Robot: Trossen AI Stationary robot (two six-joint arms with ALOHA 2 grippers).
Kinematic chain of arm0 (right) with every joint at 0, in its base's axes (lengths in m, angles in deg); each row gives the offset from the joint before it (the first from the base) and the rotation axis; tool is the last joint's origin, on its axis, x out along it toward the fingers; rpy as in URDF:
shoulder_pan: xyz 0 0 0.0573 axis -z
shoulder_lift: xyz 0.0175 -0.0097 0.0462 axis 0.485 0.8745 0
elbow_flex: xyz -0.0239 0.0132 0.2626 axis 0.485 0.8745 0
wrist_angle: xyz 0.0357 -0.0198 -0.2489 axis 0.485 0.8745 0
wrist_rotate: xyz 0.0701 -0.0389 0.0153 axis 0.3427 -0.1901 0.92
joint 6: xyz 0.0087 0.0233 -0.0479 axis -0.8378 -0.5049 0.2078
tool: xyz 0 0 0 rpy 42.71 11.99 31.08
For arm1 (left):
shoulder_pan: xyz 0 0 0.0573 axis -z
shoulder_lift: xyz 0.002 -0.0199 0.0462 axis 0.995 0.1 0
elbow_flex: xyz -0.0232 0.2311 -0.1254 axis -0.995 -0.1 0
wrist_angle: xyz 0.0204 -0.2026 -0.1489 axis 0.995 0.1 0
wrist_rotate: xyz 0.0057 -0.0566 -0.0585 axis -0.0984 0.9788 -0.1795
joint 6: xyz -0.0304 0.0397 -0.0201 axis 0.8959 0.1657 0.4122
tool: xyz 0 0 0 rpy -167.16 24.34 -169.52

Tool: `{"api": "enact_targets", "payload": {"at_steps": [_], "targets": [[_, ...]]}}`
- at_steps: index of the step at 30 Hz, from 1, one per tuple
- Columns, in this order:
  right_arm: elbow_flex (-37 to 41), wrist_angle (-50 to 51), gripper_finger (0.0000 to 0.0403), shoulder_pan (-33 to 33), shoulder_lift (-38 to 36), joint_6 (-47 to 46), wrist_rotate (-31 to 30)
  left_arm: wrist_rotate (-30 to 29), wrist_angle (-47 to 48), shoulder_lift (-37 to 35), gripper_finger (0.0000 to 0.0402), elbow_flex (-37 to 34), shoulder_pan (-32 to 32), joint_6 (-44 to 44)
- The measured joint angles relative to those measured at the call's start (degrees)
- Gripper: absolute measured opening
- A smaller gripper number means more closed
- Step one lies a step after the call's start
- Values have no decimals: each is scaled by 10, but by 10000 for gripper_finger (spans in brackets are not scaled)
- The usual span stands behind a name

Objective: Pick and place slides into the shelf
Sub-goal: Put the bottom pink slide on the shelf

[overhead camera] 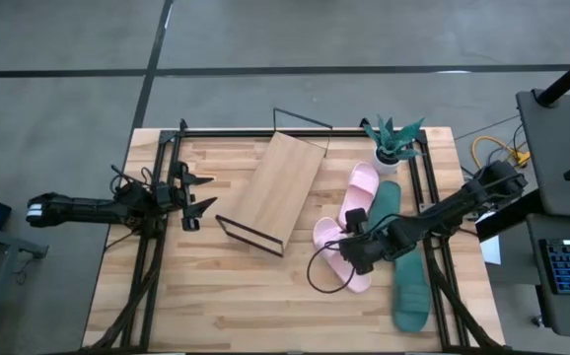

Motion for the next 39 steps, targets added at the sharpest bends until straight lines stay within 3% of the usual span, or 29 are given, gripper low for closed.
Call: {"api": "enact_targets", "payload": {"at_steps": [9,21,39], "targets": [[0,1,172,0,25,19,-33,0,1,0,228,0,0,0],[0,1,17,0,22,39,-51,0,1,1,228,0,0,0],[-59,-3,13,0,-50,140,-90,0,2,1,228,0,0,0]]}}
